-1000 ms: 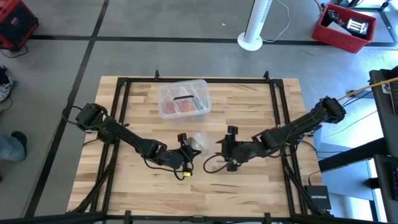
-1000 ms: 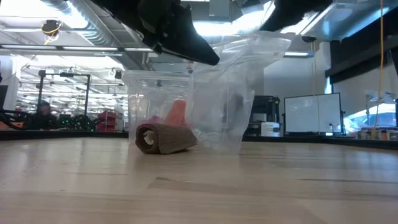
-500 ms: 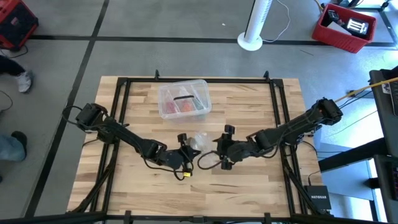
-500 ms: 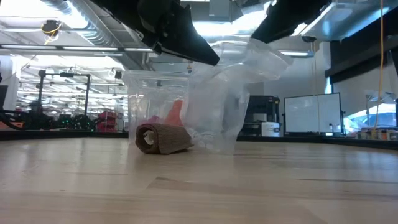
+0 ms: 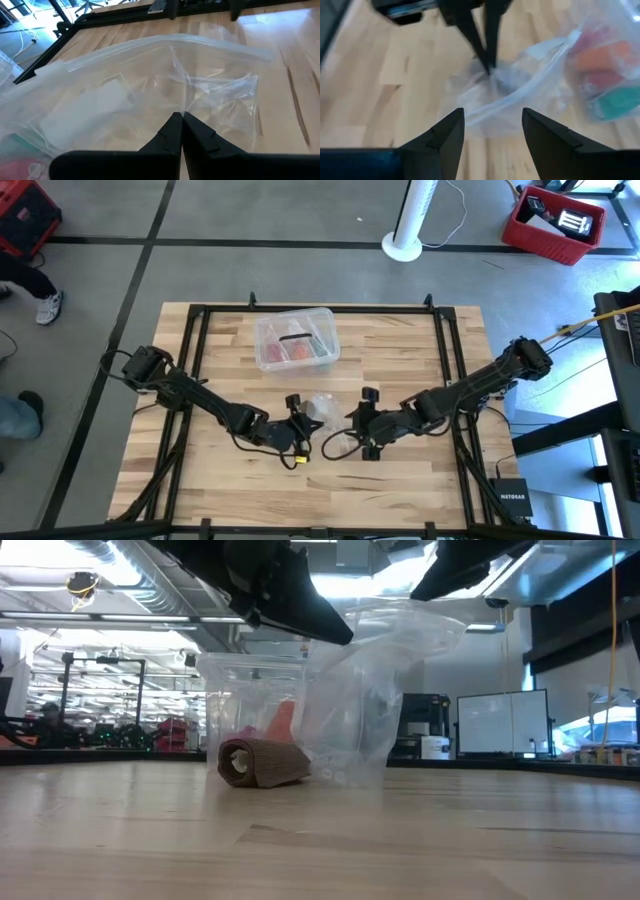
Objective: Roll bandage
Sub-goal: Open the transparent zip bag
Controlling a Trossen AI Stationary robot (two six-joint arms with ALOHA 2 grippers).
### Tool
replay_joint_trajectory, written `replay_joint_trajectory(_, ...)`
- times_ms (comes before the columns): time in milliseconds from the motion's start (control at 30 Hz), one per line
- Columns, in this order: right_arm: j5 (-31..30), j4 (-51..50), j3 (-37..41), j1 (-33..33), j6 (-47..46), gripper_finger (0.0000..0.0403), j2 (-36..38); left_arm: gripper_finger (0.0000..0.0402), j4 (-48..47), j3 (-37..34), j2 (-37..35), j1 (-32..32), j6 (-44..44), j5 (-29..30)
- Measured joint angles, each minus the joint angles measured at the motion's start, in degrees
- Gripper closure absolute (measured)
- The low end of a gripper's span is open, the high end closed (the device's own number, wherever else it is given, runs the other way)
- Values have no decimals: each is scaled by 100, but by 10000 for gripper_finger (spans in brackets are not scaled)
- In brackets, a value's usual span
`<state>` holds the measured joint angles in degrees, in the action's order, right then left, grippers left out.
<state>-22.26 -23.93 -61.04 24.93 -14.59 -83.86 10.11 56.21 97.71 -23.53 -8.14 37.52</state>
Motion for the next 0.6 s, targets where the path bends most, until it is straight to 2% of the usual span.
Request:
replay_joint_trajectory(167,-433,38,0,-20,-12,201,-215,401,1,0,0,0,0,0)
replay_joint_trajectory(600,-413,54,-166,-17,-5,201,-366,401,0,0,0,0,0,0)
